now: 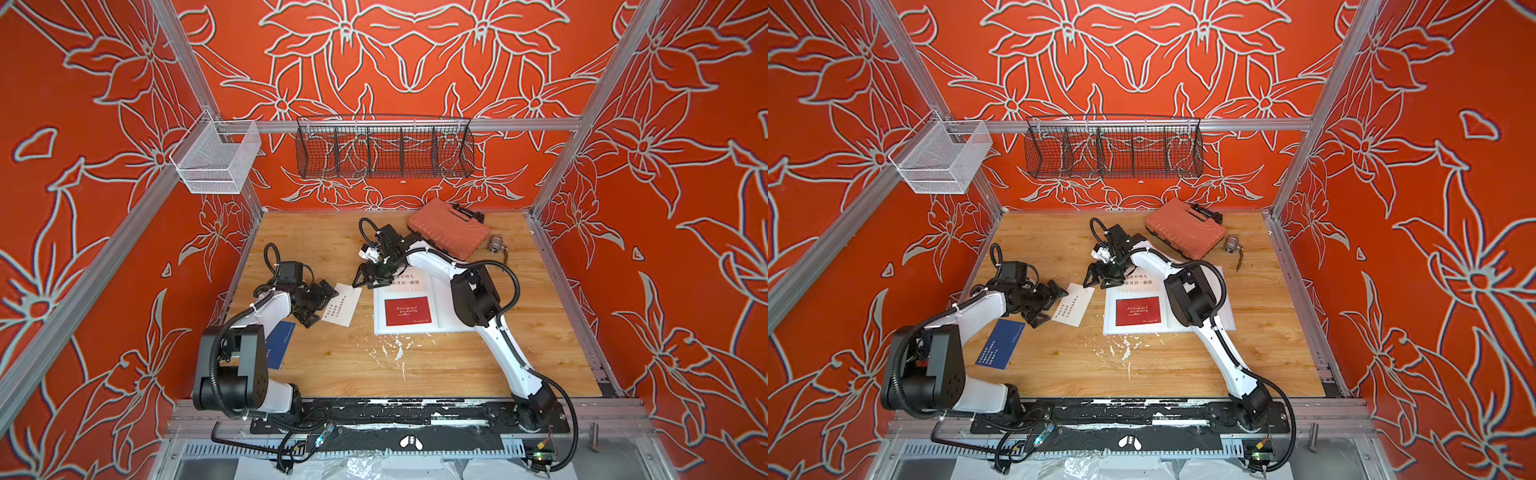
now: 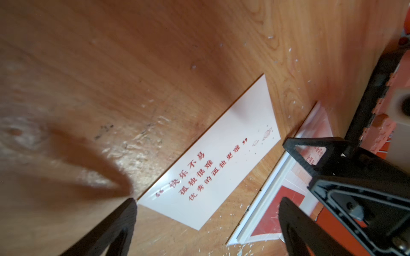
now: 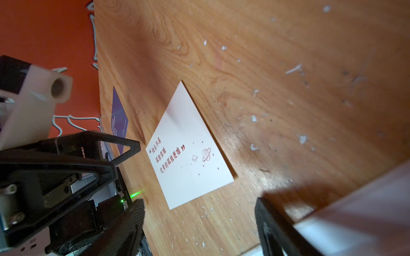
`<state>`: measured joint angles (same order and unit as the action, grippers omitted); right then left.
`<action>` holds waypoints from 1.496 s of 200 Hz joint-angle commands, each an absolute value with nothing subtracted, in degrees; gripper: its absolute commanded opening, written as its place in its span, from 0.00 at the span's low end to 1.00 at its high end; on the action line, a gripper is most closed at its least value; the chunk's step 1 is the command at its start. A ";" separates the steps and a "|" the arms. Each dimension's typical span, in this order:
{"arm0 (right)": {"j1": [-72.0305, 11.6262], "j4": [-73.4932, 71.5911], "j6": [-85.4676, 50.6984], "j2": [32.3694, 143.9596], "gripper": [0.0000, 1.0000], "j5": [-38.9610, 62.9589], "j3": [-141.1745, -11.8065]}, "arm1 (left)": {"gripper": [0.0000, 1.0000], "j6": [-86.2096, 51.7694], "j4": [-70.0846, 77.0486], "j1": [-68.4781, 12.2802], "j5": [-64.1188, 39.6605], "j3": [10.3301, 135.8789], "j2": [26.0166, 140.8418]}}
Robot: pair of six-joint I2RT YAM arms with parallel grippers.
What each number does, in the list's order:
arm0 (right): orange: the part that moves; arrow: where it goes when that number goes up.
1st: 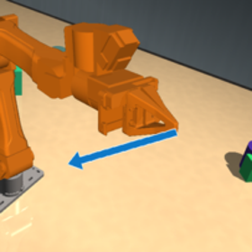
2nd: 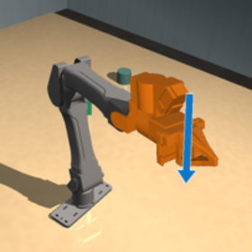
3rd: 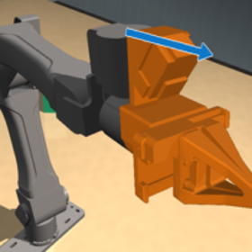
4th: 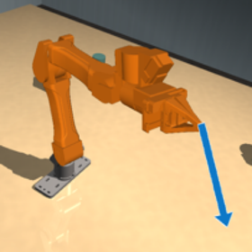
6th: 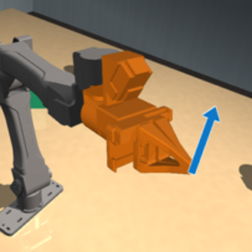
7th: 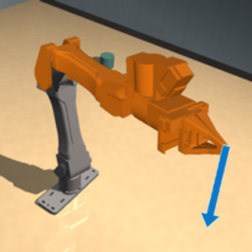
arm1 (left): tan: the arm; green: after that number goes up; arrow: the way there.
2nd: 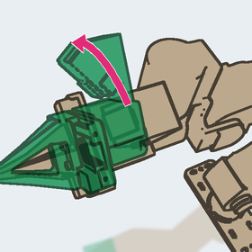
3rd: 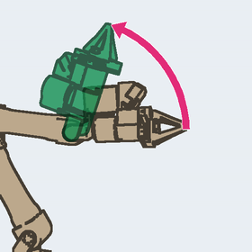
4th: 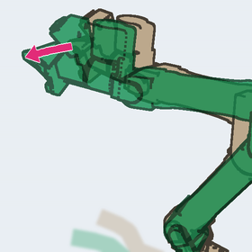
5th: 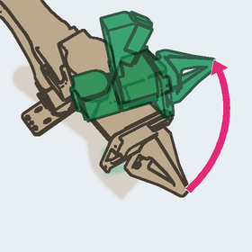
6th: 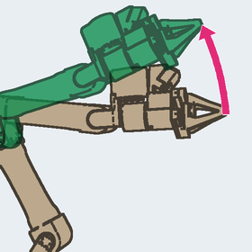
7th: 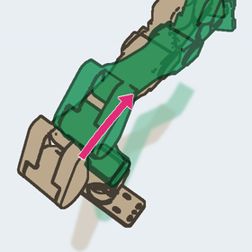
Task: Place the photos into the photo albums
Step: Move the photo to the center of the board, then pick up the photo at the center of the board.
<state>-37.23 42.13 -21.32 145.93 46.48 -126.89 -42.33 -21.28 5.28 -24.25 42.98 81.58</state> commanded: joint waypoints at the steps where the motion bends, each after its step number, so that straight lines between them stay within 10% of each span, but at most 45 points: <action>1: -37.79 41.82 -22.12 148.10 0.81 46.33 -127.58 | 0.97 -42.25 -22.44 5.28 -25.59 43.74 80.14; 299: -37.62 35.89 -32.14 152.49 0.76 55.69 -131.04 | 0.97 -39.02 -20.86 5.41 -27.36 40.69 90.84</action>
